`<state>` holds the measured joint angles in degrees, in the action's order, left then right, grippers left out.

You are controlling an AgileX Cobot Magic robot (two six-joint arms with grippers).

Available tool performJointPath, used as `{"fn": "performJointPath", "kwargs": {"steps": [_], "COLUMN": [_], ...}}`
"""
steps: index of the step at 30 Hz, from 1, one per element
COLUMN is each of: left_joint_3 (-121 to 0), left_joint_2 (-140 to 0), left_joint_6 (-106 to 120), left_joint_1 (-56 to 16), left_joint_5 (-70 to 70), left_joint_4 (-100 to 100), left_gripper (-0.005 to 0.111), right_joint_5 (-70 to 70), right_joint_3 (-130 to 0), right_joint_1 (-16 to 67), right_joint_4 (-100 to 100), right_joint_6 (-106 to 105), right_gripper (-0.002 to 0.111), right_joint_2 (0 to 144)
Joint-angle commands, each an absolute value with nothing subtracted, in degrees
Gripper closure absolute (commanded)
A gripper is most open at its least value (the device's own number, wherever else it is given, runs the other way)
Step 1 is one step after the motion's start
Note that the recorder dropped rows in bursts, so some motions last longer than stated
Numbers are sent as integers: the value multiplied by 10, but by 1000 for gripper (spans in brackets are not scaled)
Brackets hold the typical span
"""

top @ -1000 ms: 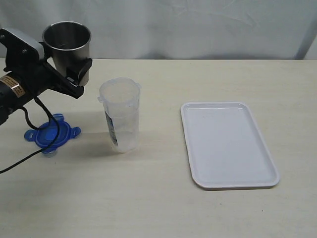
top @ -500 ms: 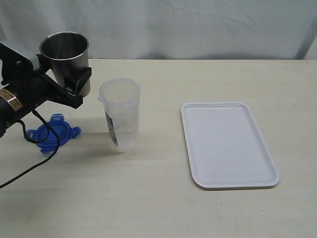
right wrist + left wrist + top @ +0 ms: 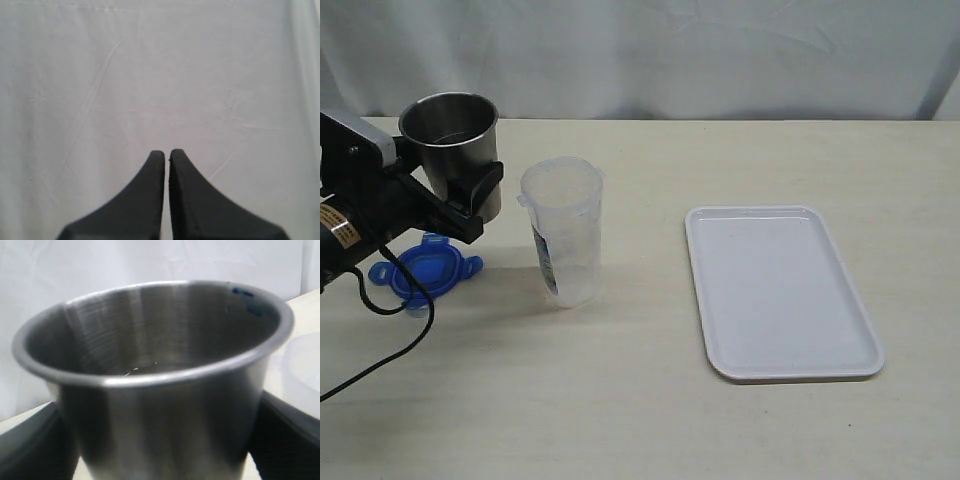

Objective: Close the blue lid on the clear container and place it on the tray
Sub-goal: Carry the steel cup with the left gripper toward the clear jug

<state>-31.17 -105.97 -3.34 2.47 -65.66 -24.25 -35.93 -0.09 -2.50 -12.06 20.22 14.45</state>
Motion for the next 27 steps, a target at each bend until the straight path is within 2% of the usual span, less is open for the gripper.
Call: {"fn": "performJointPath", "kwargs": {"steps": [1,27], "left_joint_3": [-314,-316], "left_joint_2": [-1049,-1049], "left_joint_6": [-26,60], "left_joint_1": [19,19], "left_joint_5": [-700,-700], "left_joint_4": [-231,-233], "left_gripper": [107,107], "right_joint_5": [-355,-355], "right_joint_3": [0,0], "right_joint_1": [-25,-25], "right_joint_4": [-125,-125], "right_joint_6": [204,204], "right_gripper": [104,104], "right_joint_2": [147,147]}}
